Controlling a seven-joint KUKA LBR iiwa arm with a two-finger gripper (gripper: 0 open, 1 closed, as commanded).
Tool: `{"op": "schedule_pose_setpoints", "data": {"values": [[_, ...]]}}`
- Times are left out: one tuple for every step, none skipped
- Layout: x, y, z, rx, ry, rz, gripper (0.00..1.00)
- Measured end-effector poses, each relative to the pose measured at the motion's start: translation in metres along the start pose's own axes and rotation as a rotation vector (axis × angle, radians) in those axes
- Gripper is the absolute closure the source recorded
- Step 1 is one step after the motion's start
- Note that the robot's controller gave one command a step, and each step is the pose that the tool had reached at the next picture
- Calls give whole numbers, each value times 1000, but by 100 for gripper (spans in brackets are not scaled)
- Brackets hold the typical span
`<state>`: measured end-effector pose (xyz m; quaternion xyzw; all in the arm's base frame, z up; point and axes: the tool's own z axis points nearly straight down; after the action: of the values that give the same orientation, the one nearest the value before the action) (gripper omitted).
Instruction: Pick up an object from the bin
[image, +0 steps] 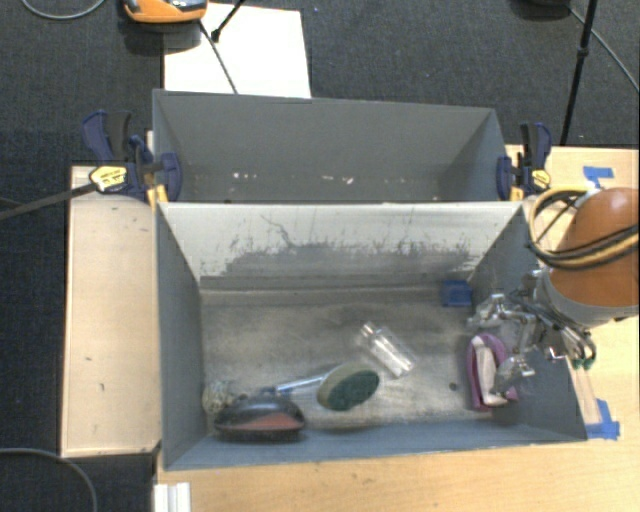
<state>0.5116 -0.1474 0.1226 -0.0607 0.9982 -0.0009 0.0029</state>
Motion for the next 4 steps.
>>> {"op": "schedule_pose_setpoints", "data": {"values": [[-3, 9, 40, -26, 8, -255, 0], [14, 32, 19, -3, 5, 213, 0], [15, -5, 15, 0, 1, 137, 0], [28, 7, 17, -7, 1, -243, 0]]}}
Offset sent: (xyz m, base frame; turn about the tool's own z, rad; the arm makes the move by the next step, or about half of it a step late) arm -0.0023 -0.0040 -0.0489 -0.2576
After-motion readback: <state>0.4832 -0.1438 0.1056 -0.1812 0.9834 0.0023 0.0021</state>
